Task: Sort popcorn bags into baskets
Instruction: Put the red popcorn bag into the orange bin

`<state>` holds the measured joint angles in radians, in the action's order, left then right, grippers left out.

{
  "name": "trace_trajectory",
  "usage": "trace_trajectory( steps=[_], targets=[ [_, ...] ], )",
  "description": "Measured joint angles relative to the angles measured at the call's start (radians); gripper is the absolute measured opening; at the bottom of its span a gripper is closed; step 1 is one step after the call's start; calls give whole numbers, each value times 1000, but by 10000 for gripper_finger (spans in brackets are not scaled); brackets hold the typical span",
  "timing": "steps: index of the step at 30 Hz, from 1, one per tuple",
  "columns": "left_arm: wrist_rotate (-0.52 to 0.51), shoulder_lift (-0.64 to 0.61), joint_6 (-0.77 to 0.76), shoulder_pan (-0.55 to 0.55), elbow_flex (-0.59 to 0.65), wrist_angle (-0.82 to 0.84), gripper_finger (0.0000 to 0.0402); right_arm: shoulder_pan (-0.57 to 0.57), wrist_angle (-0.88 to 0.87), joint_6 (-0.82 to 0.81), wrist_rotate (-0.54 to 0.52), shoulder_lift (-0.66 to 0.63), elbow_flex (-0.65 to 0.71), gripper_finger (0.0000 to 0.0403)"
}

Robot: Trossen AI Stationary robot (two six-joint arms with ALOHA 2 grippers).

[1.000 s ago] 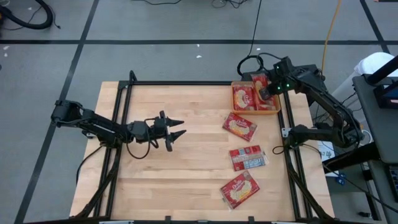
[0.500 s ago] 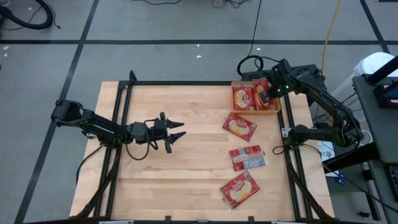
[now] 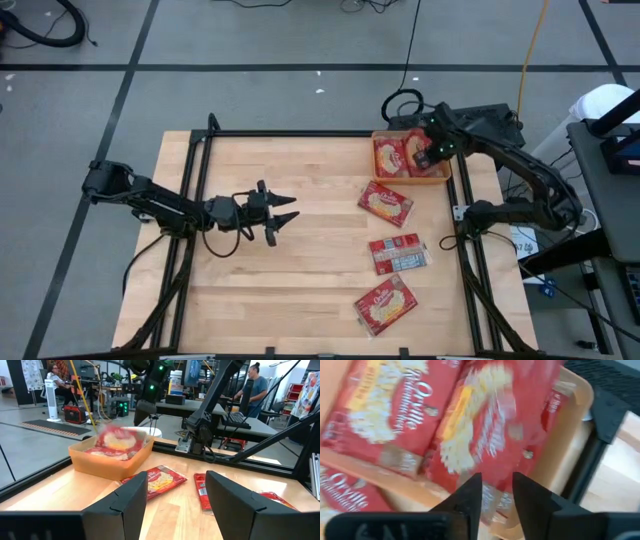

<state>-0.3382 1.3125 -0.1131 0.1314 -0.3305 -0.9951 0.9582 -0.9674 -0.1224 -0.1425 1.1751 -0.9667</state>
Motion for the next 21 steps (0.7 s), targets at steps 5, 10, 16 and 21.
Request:
trace_trajectory(
  steps=[5,10,16,21],
  targets=[
    [0,0,6,0,0,0,196,-34,9,-40,-73,-1,6,121],
    [0,0,13,0,0,0,192,-88,78,-61,-45,-8,7,120],
    [0,0,13,0,0,0,200,-171,192,-98,-11,-8,74,102],
    [0,0,-3,8,0,11,193,-164,258,-103,-16,-8,177,74]
  ],
)
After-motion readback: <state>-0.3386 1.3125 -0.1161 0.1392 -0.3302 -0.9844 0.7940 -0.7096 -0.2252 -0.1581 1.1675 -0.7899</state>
